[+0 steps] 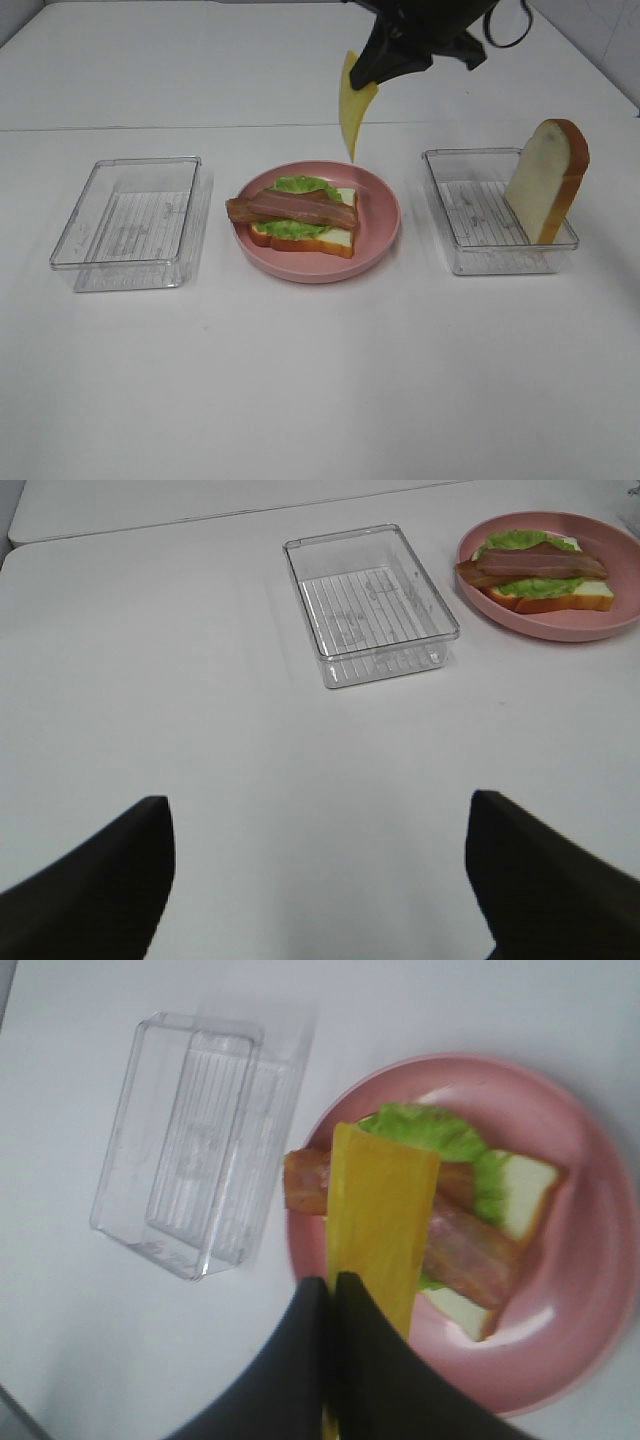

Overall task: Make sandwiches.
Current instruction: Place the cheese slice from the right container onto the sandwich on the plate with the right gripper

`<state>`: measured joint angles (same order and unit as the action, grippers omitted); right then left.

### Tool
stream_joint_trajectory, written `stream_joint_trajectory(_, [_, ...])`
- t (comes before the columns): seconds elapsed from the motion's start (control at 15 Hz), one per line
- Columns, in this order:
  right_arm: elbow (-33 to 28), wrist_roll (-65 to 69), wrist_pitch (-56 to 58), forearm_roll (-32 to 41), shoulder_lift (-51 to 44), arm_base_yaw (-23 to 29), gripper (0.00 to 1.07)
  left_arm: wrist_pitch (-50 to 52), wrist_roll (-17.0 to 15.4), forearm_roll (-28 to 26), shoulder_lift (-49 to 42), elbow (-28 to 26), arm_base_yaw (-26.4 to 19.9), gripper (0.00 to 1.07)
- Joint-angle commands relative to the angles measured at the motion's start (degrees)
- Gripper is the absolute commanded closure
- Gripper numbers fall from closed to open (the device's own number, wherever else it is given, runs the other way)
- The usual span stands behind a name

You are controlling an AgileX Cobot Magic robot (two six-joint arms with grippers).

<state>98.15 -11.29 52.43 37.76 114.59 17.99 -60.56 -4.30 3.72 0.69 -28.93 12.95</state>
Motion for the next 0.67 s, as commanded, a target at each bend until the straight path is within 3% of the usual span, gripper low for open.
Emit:
stream_joint_trajectory(0.07, [-0.8,-2.1,-1.7,3.5,2.7,3.9,1.07,0.6,-0.2,-0.4,-0.2,0.2,0.2,0.3])
stream_joint_trajectory(0.33, [-0.8,-2.1,-7.8,6.0,7.0,8.9,1.07,0.6,-0.2,-0.4,-0.2,0.2,0.2,0.3])
stream_joint_trajectory(0.67, [-0.8,-1.4,-11.6,4.2,10.2,6.6,1.07,0.6,-0.2,-0.5,-0.2,0.2,0.2,0.3])
